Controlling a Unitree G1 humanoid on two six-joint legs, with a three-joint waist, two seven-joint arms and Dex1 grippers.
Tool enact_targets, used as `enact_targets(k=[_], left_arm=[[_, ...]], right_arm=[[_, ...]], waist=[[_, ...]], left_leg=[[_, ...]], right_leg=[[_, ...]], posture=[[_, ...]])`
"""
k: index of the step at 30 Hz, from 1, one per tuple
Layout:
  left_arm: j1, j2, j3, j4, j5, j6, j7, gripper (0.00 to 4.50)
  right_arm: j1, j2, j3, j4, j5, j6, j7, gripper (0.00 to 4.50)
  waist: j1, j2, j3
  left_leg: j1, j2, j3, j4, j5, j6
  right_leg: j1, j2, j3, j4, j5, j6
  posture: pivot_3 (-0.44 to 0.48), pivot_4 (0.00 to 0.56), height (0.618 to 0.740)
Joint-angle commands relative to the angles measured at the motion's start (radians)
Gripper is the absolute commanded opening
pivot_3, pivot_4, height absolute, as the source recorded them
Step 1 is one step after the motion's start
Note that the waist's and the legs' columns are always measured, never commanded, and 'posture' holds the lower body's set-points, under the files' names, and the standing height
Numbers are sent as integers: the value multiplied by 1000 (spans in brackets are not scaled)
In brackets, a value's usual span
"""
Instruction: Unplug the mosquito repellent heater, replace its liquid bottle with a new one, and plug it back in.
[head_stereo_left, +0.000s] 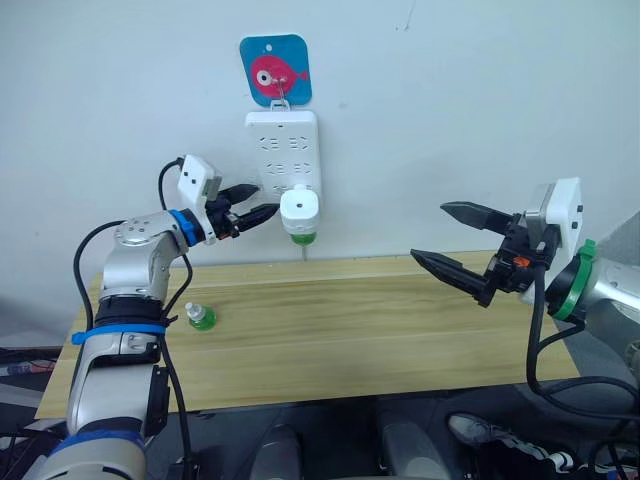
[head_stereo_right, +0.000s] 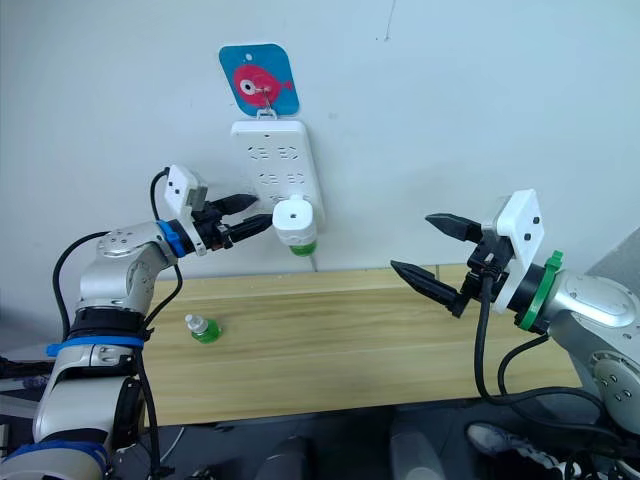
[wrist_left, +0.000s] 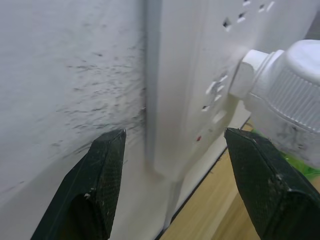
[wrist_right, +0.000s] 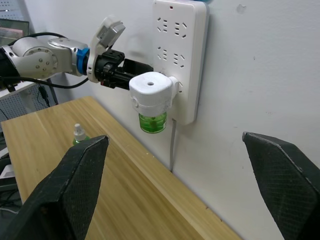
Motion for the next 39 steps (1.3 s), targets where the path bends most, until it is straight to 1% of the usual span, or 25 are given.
enact_targets(k=[1,5,11,17,20,24,25,28,32,33,36,39], left_arm=[[-52,-3,1,25,11,-41,-20,3310],[-83,-15,-12,31,12,-35,-61,3310],[-96,-1,-14,-5,-9,6,-139,3310],[-108,2,-5,-30,-26,58,-180,3310],[-113,0,0,-49,-33,80,-186,2723],[-114,-6,1,-65,-33,92,-187,1500],[-114,-8,0,-68,-31,91,-184,1310],[-113,-11,-2,-74,-27,90,-178,1302],[-107,-13,-2,-91,-26,94,-168,1302],[-102,-13,-1,-101,-28,99,-166,1302],[-86,-12,0,-132,-32,111,-159,1302],[-68,-11,-2,-159,-33,122,-156,1302]], right_arm=[[12,-2,-19,-39,25,-7,-4,4500],[36,-2,-22,-43,26,-13,-3,4500],[59,-4,-21,-46,22,-22,7,4500],[59,-5,-13,-51,34,-18,13,4500],[47,-2,-5,-55,49,-11,6,4500],[22,4,10,-61,73,-3,-15,4500],[15,7,16,-64,77,-1,-21,4500],[-8,17,38,-71,85,4,-46,4500],[-77,67,119,-84,51,19,-142,4500],[-109,80,167,-89,-13,45,-211,4500],[-186,163,279,-86,-120,103,-371,4500],[-242,238,388,-79,-233,133,-461,4500]], waist=[[0,0,2],[5,-1,10],[-1,-1,20],[-8,0,22],[-7,-1,23],[-6,0,23],[-7,-1,24],[-7,-1,25],[-7,-1,28],[-7,-1,29],[-7,-1,29],[-7,-1,29]], left_leg=[[0,0,0,0,0,0],[-1,0,-1,1,0,0],[-2,-1,-1,3,0,0],[-2,-1,0,2,0,0],[-2,-1,0,2,0,0],[-2,-1,0,3,0,0],[-3,-1,0,3,0,0],[-2,-1,0,3,0,0],[-3,-1,0,3,0,0],[-3,-1,-1,3,0,0],[-4,0,-1,3,0,0],[-8,-1,-1,3,0,0]], right_leg=[[0,0,0,0,0,0],[0,0,-1,0,0,1],[0,0,-1,0,1,2],[0,0,-1,0,1,2],[0,0,-1,0,1,2],[0,-1,-1,0,1,2],[0,-1,-1,0,1,2],[0,-1,-1,0,1,2],[-1,-1,-1,0,1,2],[-1,-1,-1,0,1,2],[-2,-1,-1,1,1,2],[-6,-1,-1,1,1,2]], posture=[[-221,204,725],[-221,210,725],[-217,211,725],[-216,213,725],[-216,214,725],[-213,214,725],[-213,215,725],[-212,214,725],[-212,214,725],[-212,214,725],[-212,214,725],[-210,213,725]])
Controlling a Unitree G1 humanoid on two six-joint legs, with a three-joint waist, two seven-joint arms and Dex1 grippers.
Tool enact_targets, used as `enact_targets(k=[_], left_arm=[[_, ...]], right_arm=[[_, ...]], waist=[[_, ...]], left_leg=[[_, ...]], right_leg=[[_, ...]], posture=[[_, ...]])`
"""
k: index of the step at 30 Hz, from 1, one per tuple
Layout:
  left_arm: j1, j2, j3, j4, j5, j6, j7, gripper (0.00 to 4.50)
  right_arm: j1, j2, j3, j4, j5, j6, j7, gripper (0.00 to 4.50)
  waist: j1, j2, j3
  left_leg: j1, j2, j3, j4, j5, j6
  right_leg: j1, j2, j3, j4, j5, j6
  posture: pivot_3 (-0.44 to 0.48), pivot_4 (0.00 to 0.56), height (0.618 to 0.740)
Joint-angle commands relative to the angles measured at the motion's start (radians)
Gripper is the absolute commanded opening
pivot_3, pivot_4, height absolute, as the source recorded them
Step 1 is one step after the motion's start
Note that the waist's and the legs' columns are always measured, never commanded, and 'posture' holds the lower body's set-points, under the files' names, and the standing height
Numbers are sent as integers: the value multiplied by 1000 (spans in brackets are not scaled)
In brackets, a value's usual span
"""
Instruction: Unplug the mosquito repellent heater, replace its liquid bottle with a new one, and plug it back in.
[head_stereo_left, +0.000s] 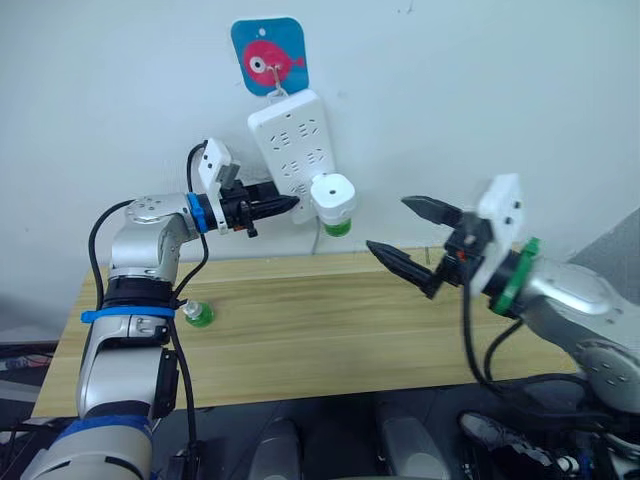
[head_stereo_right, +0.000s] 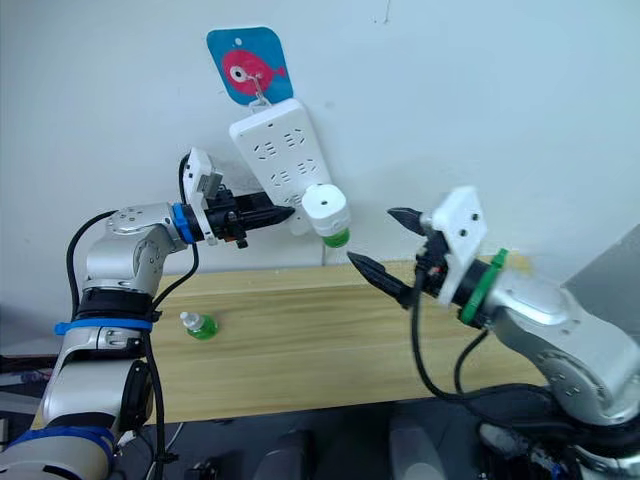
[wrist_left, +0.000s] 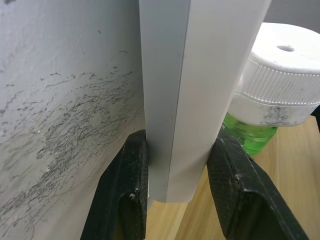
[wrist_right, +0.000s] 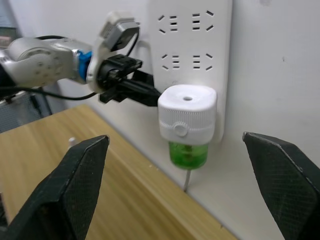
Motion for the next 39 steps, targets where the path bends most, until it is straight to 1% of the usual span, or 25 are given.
enact_targets(k=[1,3,4,10,17,28,29,30,31,33,36,39], left_arm=[[0,3,11,-76,-26,1,5,1302],[7,4,6,-84,-22,0,6,1302],[8,3,5,-86,-21,-1,8,1302],[13,2,-1,-92,-20,2,13,1302],[18,2,-3,-104,-24,9,19,1302],[26,1,-2,-124,-27,19,32,1302],[26,1,-1,-125,-28,19,34,1302],[27,1,-1,-125,-28,20,35,1302],[28,0,-2,-126,-28,20,36,1302],[31,0,-3,-128,-25,19,41,1302],[34,-1,-4,-125,-12,8,58,1302],[38,6,-11,-103,13,-20,73,1302]], right_arm=[[-52,77,93,-14,-130,28,-123,4500],[-76,144,145,6,-196,39,-182,4500],[-86,171,171,15,-224,43,-197,4500],[-109,280,222,60,-335,48,-229,4500],[-157,415,237,185,-424,7,-224,4500],[-209,501,210,365,-498,-97,-135,4500],[-212,505,208,374,-503,-102,-128,4121],[-216,509,206,382,-506,-106,-122,3887],[-220,512,204,389,-510,-110,-117,3476],[-228,519,200,394,-518,-112,-109,2955],[-232,524,191,379,-521,-94,-104,2967],[-227,507,173,310,-512,-23,-97,2967]], waist=[[0,0,0],[-1,0,0],[-2,0,0],[-2,0,0],[-3,0,0],[-5,0,0],[-5,0,0],[-5,0,0],[-5,0,0],[-6,0,0],[-7,0,0],[-7,0,0]], left_leg=[[-3,0,0,0,1,-2],[-12,0,0,4,2,-3],[-14,0,0,7,2,-3],[-14,-1,1,9,1,-2],[-13,-1,1,11,0,0],[-13,-2,1,11,0,0],[-13,-2,1,11,0,0],[-13,-2,1,11,0,0],[-13,-2,1,11,0,0],[-13,-2,1,11,0,0],[-13,-2,1,11,0,0],[-13,-2,0,11,0,0]], right_leg=[[-3,0,0,0,0,0],[-11,-1,-1,3,0,0],[-13,-1,-1,7,0,0],[-13,-2,-2,9,0,0],[-13,-2,-2,15,0,0],[-13,-2,-2,15,0,0],[-13,-2,-2,15,0,0],[-13,-3,-2,15,0,0],[-13,-3,-2,15,0,0],[-13,-3,-2,15,0,0],[-13,-3,-2,15,0,0],[-13,-3,-2,16,0,0]], posture=[[-210,213,725],[-208,209,725],[-208,209,725],[-206,208,725],[-199,208,725],[-190,206,725],[-190,206,725],[-190,206,725],[-190,206,725],[-190,206,725],[-187,205,725],[-192,206,725]])
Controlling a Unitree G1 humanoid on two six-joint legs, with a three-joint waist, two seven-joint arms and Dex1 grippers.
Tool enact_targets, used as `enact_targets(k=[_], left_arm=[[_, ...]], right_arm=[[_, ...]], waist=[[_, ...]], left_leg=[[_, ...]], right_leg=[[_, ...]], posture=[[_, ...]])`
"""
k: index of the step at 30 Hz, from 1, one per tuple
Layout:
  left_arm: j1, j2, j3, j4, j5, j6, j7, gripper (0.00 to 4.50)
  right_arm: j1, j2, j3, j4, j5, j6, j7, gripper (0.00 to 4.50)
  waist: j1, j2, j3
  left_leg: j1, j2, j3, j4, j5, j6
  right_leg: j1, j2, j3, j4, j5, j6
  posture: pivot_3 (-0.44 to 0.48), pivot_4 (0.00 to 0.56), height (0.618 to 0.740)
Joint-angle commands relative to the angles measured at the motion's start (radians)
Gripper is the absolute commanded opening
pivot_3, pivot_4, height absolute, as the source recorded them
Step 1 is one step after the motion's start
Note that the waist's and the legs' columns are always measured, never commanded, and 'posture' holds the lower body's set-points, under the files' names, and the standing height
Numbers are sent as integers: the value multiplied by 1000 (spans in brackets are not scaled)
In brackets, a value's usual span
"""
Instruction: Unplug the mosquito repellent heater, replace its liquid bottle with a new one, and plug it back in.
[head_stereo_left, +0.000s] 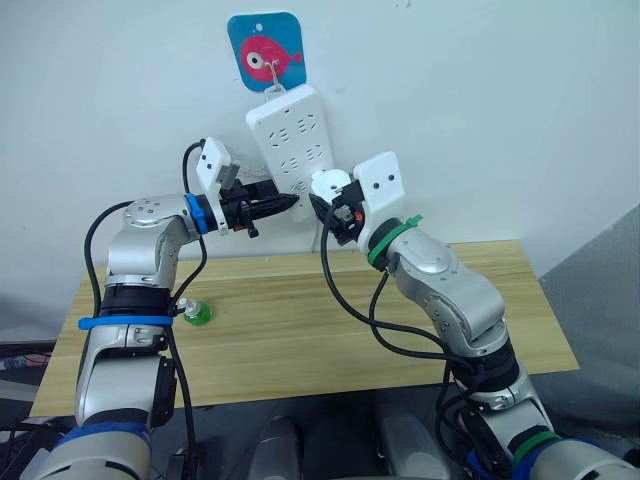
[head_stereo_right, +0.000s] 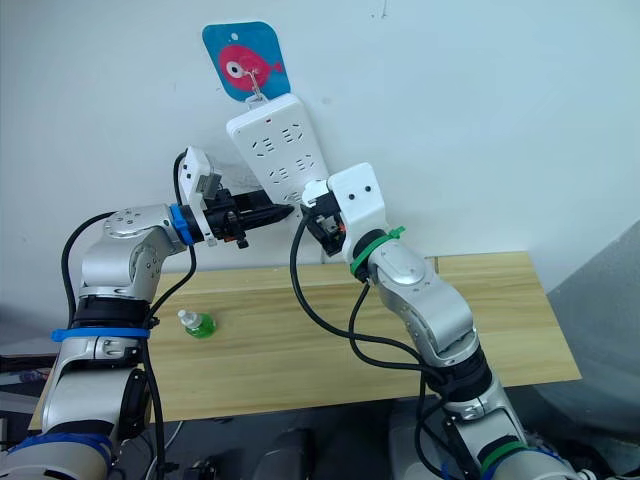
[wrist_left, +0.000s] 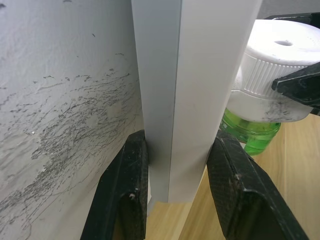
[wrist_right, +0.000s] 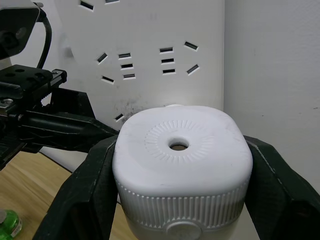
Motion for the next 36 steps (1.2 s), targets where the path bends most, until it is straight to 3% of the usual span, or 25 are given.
enact_targets(k=[1,7,14,19,24,29,36], left_arm=[[2,8,-16,-16,31,-48,20,1302],[-7,23,-19,56,63,-111,62,1302],[33,38,1,46,64,-138,89,1302],[200,115,62,-98,48,-169,105,2926],[434,147,147,-371,5,-198,138,4442],[583,151,138,-669,-92,-111,129,4500],[399,-40,-36,-682,-67,-77,264,4500]], right_arm=[[-25,-13,-40,-129,9,74,11,2967],[1,-40,-103,-293,69,228,27,2967],[47,-15,-150,-330,77,245,17,2967],[68,-1,-231,-330,110,231,29,2967],[80,50,-328,-319,173,238,32,2967],[80,158,-479,-290,307,246,1,2967],[58,286,-679,-207,617,244,-112,2967]], waist=[[0,0,0],[-3,0,0],[-15,0,0],[-46,1,-1],[-50,1,-1],[-32,2,-1],[12,2,0]], left_leg=[[0,0,0,0,0,0],[-1,-3,0,-1,0,0],[3,-2,0,0,2,-1],[2,-1,0,-2,1,0],[-1,0,1,-6,2,-1],[-1,0,2,-6,1,-1],[0,-3,2,0,2,-1]], right_leg=[[0,0,0,0,0,0],[0,-3,0,-1,0,0],[3,-2,0,1,0,1],[1,-2,1,1,0,1],[-5,-3,1,0,0,0],[-4,-4,2,0,0,0],[1,-4,1,0,1,2]], posture=[[-192,206,725],[-211,208,725],[-217,204,725],[-202,201,725],[-175,199,725],[-145,197,725],[-152,202,725]])
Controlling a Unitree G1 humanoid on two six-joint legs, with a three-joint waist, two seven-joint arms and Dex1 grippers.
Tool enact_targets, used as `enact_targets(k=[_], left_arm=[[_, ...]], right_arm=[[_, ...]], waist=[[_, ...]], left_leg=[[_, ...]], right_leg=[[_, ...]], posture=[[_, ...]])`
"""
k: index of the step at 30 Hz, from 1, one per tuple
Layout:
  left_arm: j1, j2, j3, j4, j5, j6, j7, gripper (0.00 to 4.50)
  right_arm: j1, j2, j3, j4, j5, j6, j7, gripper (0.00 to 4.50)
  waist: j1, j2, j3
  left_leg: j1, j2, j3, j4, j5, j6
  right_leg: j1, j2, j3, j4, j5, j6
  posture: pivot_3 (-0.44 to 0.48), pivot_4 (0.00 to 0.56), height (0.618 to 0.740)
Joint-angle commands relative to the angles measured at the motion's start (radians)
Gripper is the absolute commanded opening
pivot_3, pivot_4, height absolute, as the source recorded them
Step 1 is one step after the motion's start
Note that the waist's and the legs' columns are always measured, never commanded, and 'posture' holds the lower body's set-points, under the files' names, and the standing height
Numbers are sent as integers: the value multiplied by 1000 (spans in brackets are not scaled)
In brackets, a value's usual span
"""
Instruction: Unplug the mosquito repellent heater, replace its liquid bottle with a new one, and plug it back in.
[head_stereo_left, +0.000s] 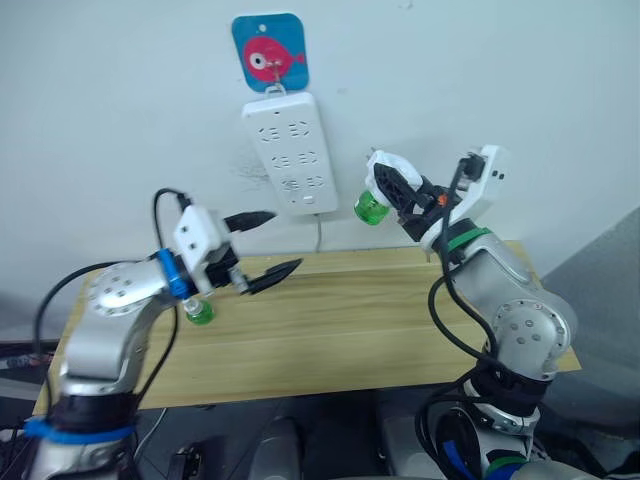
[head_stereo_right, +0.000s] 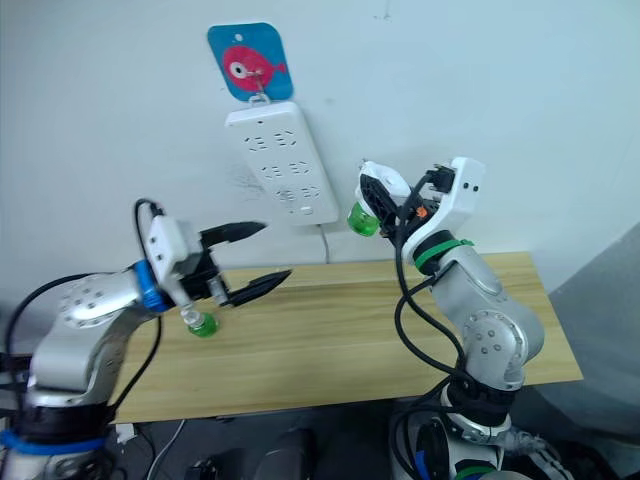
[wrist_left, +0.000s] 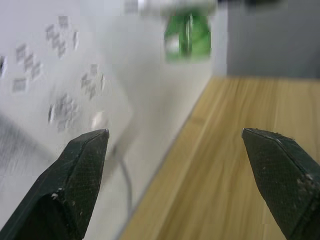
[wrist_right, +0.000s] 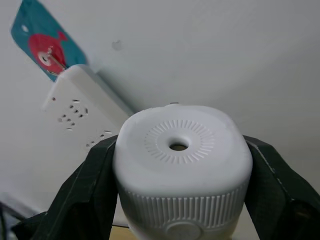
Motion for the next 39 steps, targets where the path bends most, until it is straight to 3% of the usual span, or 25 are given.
enact_targets(k=[1,8,18,39], left_arm=[[-68,-73,-68,3,18,-8,62,4500],[-147,-200,-141,120,53,-100,79,4500],[-178,-283,-169,213,82,-256,71,4500],[-253,-333,-166,301,90,-331,75,4500]], right_arm=[[-31,69,-74,9,178,-28,-70,2967],[-27,75,-87,49,412,-112,-272,2967],[18,32,12,60,695,-279,-496,2967],[73,-101,176,43,819,-458,-561,2967]], waist=[[-1,0,0],[-32,1,0],[-54,1,0],[-58,1,0]], left_leg=[[0,0,1,0,0,0],[0,2,0,-3,0,0],[0,2,1,-2,0,0],[0,2,1,-2,0,0]], right_leg=[[0,0,1,0,0,0],[-2,2,0,1,0,-1],[-2,2,1,1,0,-1],[-2,3,1,0,0,-1]], posture=[[-152,202,725],[-189,193,725],[-205,189,725],[-214,182,725]])
